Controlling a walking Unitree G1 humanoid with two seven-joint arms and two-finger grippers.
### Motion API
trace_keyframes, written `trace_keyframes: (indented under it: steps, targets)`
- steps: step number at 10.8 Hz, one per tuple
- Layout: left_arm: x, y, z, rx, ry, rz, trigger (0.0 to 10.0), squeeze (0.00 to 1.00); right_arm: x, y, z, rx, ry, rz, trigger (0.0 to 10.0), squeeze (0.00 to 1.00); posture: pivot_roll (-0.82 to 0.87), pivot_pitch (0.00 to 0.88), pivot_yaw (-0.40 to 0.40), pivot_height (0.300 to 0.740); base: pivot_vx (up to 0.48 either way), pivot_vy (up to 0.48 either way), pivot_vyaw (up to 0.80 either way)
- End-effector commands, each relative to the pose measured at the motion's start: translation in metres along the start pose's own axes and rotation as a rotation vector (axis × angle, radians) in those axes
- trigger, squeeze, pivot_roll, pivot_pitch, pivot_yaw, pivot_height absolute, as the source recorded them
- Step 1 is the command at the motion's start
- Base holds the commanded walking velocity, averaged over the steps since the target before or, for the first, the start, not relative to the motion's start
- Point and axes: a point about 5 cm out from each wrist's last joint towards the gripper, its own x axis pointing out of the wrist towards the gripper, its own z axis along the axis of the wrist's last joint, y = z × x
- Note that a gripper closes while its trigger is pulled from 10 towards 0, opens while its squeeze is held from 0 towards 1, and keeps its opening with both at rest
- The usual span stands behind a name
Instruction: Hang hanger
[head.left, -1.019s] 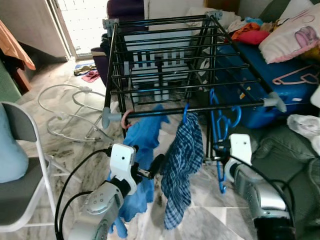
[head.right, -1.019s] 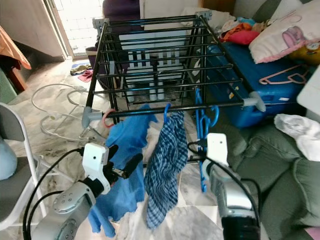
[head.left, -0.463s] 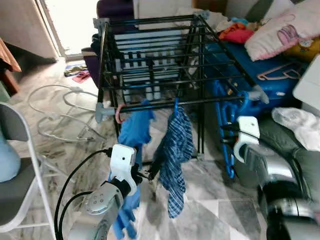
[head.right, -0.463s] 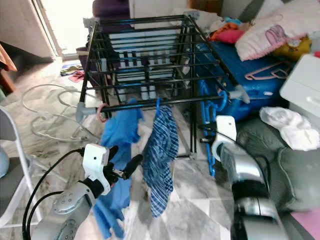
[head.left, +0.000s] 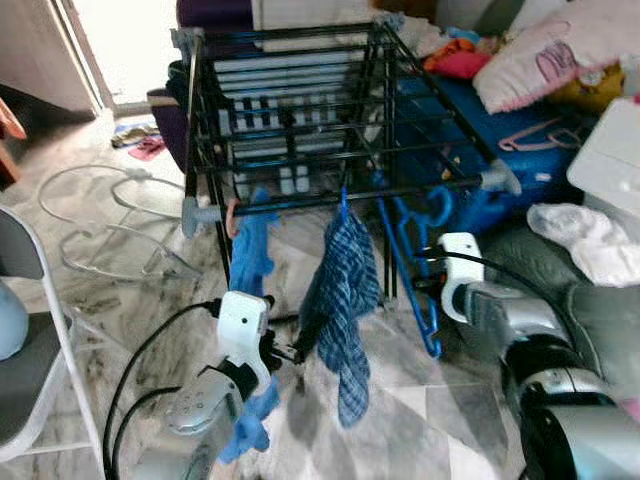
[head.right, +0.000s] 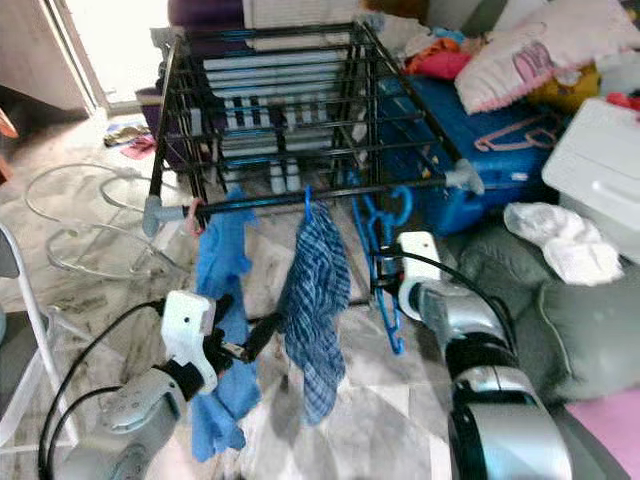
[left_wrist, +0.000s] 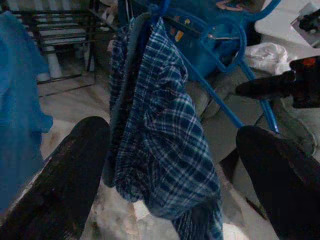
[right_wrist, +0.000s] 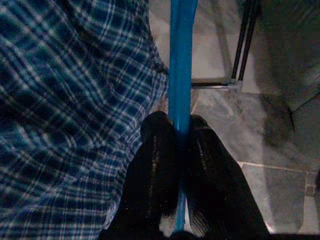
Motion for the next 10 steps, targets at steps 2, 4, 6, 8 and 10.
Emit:
trace_keyframes:
  steps: [2, 4, 6, 8, 10]
  targets:
    - [-0.005, 0.001, 0.0, 0.003, 0.007, 0.016, 10.0, 0.0, 0.0, 0.004, 0.023, -0.046, -0.062, 0.013, 10.0, 0.0, -0.09, 0.075, 0.029, 0.74, 0.0, 0.0, 0.0]
    - [-0.006, 0.002, 0.001, 0.009, 0.014, 0.014, 10.0, 0.0, -0.002, 0.002, 0.04, -0.096, -0.102, 0.001, 10.0, 0.0, -0.08, 0.079, 0.036, 0.74, 0.0, 0.0, 0.0]
    - [-0.007, 0.001, 0.004, 0.01, -0.003, 0.012, 10.0, 0.0, -0.004, 0.002, 0.051, -0.131, -0.143, -0.008, 10.0, 0.0, -0.08, 0.076, 0.038, 0.74, 0.0, 0.0, 0.0]
    - [-0.009, 0.003, 0.002, 0.007, 0.012, 0.013, 10.0, 0.0, -0.006, 0.0, 0.058, -0.136, -0.201, -0.049, 10.0, 0.0, -0.07, 0.075, 0.042, 0.74, 0.0, 0.0, 0.0]
    - [-0.012, 0.003, 0.001, 0.018, 0.029, 0.001, 10.0, 0.0, -0.007, -0.001, 0.06, -0.145, -0.204, -0.046, 10.0, 0.0, -0.06, 0.089, 0.059, 0.74, 0.0, 0.0, 0.0]
